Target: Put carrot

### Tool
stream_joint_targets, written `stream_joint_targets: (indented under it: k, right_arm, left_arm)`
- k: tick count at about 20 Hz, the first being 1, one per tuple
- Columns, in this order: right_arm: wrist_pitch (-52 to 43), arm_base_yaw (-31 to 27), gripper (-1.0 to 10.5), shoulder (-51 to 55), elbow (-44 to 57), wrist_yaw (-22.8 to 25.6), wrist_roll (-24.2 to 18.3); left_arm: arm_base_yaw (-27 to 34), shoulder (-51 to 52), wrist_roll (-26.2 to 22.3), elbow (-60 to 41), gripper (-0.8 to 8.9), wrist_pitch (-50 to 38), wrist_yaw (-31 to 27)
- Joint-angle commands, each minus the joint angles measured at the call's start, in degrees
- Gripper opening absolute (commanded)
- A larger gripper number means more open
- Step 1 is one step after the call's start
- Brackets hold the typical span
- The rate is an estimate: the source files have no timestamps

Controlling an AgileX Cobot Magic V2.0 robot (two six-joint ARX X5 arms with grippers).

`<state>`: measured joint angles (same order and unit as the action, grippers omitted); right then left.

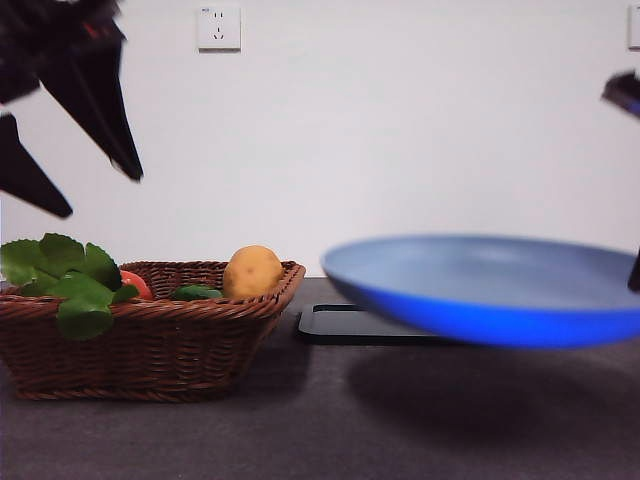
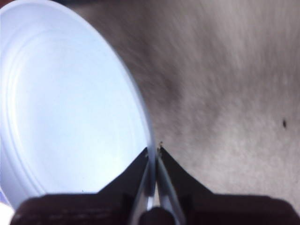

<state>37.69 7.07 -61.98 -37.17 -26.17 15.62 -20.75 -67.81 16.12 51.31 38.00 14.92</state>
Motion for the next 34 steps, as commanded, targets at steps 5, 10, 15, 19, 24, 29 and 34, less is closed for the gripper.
stream_joint_targets:
  k: [5,10,15,19,24,29,34]
  right_arm:
    - [0.22,0.11,0.1,3.52,-0.77,-0.28,-0.22]
    - [0.28,0.11,0.1,3.5,-0.77,-0.26,-0.28]
    - [0.17,0.11,0.1,3.5,-0.77,0.94,-0.63]
    - [0.13,0.09,0.1,3.5,-0.77,1.18,-0.66]
    - [0.09,0.09,0.1,3.5,-0.77,1.18,-0.66]
    - [0.0,0.09,0.1,3.5,-0.77,1.18,-0.66]
    - [-0.55,0.09,0.1,3.48,-0.77,1.18,-0.61]
  left_arm:
    - [-2.14,-17.49,0.42,10.38,3.62,5.46,-2.93]
    - [-2.64,-27.21,0.35,13.31,3.62,7.39,-4.22]
    - [-3.63,-29.29,0.2,13.31,2.38,6.71,-4.28]
    - [-3.72,-29.29,-3.76,13.31,0.82,6.05,-4.24]
    - [-3.52,-29.24,-5.03,14.03,0.82,2.54,-4.0]
    - [-3.65,-27.04,-5.46,22.25,0.82,4.92,1.14]
    - [-7.3,-25.2,-5.42,32.24,0.83,2.58,22.29]
